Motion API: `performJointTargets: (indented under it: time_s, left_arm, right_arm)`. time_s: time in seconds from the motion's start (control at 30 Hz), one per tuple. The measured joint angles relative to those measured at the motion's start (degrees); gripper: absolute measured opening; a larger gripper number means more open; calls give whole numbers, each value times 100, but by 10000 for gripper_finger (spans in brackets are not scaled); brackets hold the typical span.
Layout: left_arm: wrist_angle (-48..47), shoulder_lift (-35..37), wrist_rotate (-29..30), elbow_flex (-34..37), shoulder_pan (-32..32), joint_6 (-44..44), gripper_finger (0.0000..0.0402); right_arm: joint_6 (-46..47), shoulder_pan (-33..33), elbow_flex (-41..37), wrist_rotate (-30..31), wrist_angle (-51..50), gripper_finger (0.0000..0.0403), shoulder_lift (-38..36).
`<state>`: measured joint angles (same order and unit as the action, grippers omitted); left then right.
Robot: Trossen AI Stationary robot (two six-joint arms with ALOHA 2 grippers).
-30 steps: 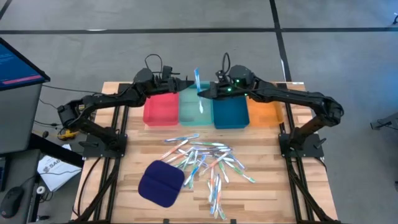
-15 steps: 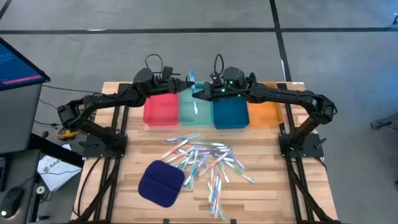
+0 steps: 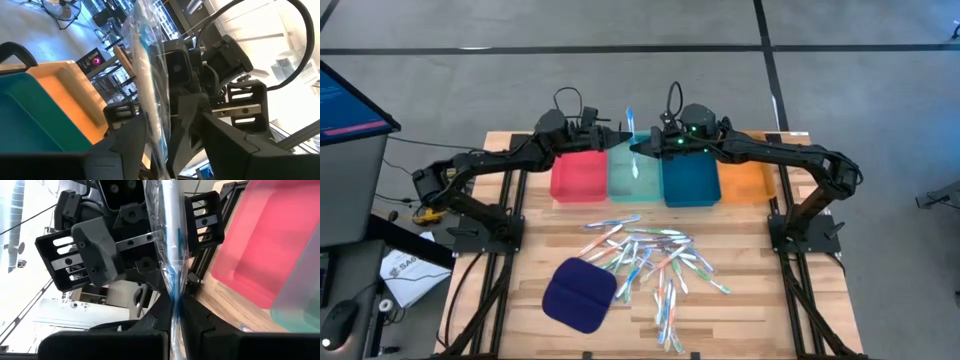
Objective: Pick & Place Toothbrushes
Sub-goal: Put the blue toothbrush into the red bin
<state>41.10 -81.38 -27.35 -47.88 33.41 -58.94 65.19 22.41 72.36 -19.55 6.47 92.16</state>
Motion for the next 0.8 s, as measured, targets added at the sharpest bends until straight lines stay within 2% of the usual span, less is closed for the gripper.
performJointTargets:
  time_s: [0.33,0.67,0.8]
  left_arm:
    - [-7,0,66,0,0,0,159]
    - [-21,-7,477,0,44,21,172]
    - [28,-239,742,-6,87,-8,173]
  right_arm:
    - [44,22,0,7,131,12,0]
    - [44,22,0,29,135,12,0]
    - [44,39,0,61,94,12,0]
